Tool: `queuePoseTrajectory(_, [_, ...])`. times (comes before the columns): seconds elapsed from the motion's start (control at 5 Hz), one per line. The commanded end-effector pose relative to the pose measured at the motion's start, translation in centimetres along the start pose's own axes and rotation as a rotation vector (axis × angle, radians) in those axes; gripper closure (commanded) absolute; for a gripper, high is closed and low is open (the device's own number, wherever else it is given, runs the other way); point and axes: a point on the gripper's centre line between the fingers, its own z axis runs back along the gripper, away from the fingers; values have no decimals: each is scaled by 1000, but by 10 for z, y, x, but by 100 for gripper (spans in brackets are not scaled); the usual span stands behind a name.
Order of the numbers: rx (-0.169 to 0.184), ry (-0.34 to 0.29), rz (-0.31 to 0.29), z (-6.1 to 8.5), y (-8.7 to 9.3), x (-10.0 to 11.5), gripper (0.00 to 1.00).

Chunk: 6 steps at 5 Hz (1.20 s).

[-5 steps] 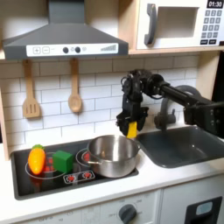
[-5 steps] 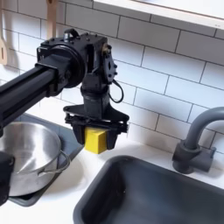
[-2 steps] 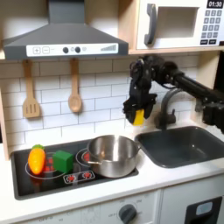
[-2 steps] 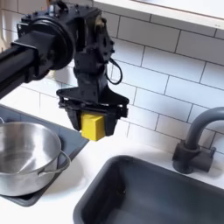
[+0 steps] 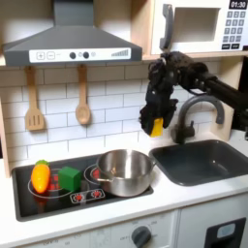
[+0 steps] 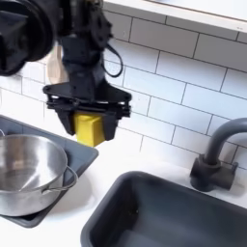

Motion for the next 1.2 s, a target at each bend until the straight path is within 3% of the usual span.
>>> queuePoseTrajectory(0.0, [67,-8,35,4,25,-17,100])
queuePoseTrajectory(0.4, [120,-22,86,-4,56,-10,100])
queuePoseTrajectory(0.6, [131,-33,90,-7,60,-6,100])
queuePoseTrajectory(1.0, [141,9,97,-27,69,-5,100])
